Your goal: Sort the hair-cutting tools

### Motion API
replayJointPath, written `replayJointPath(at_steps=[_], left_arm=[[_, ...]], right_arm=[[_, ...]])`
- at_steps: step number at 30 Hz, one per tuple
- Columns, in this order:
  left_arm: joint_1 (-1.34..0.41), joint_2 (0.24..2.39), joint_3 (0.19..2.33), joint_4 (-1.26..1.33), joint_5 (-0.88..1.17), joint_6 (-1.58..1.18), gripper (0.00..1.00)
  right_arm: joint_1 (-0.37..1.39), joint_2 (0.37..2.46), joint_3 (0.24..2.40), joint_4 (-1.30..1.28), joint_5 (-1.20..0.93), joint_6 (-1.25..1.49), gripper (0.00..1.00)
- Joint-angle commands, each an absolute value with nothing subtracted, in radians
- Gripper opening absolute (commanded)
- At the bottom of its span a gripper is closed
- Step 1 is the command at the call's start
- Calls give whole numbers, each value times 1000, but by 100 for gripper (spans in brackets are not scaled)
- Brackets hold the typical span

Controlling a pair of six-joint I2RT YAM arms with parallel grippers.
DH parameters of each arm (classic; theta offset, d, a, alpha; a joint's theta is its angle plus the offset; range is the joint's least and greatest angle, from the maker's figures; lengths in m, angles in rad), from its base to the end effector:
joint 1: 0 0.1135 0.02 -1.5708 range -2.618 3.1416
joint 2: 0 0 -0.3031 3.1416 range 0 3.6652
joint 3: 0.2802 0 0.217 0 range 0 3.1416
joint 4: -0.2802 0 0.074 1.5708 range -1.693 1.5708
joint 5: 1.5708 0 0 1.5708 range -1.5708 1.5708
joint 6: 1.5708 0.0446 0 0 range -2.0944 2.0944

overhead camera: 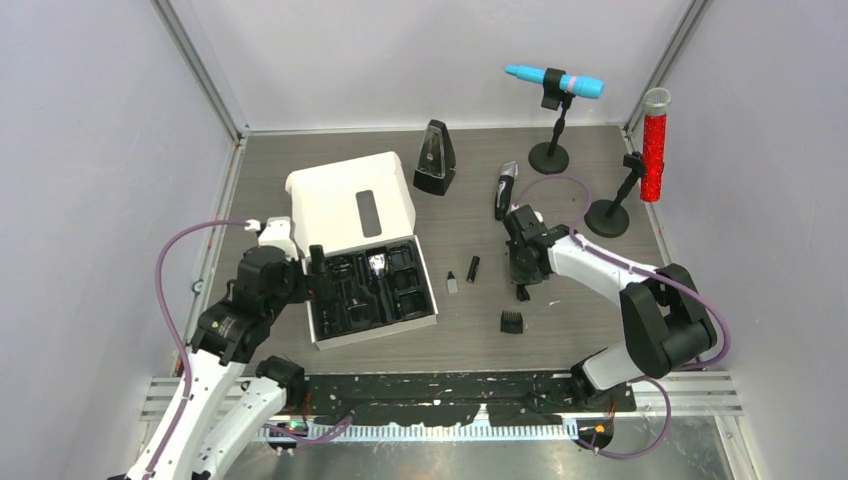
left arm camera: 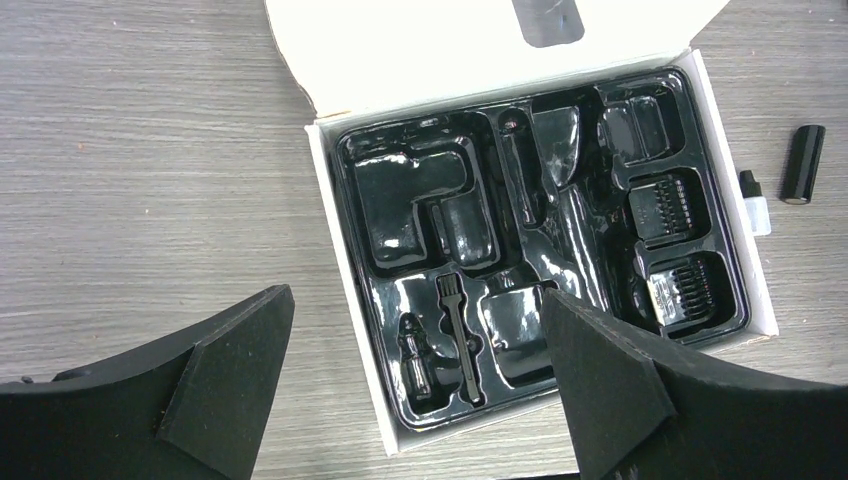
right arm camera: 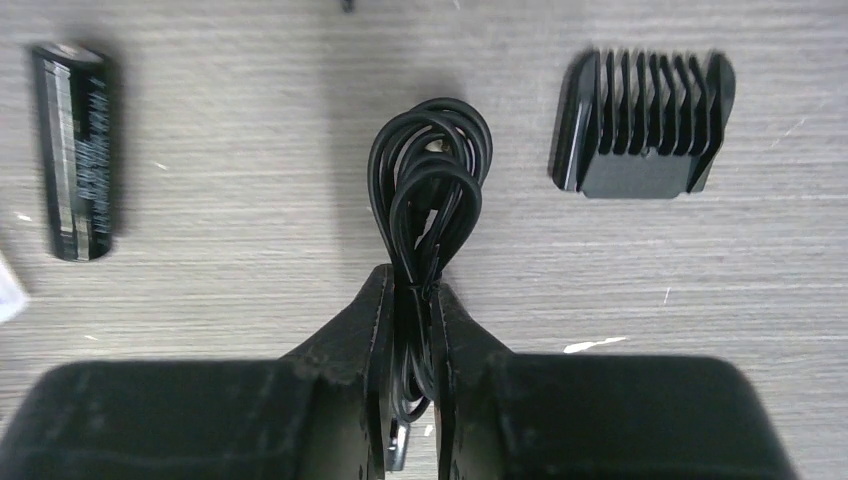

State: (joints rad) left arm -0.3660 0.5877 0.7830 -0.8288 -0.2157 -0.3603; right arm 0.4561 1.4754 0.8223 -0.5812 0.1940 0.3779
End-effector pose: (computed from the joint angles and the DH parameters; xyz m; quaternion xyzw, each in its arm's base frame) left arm 0.0552 -0.0109 0.3113 -0.0461 0.8871 -0.0697 0.4539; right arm 0.2122 0.0945 0.2250 -0.0221 0.9811 -0.0198 0.1911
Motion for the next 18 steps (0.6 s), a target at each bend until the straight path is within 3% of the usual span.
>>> replayJointPath(at_steps=[1, 11, 18], left_arm=[[-362, 571, 787, -776, -229, -333, 99], [-362, 488, 756, -782, -399, -348, 99], [-362, 466, 760, -809, -518, -379, 99]], right_arm=[[458, 1436, 907, -587, 189, 356, 11], [619, 1297, 1049, -550, 156, 256, 7], [800, 1434, 1222, -415, 94, 116, 8]])
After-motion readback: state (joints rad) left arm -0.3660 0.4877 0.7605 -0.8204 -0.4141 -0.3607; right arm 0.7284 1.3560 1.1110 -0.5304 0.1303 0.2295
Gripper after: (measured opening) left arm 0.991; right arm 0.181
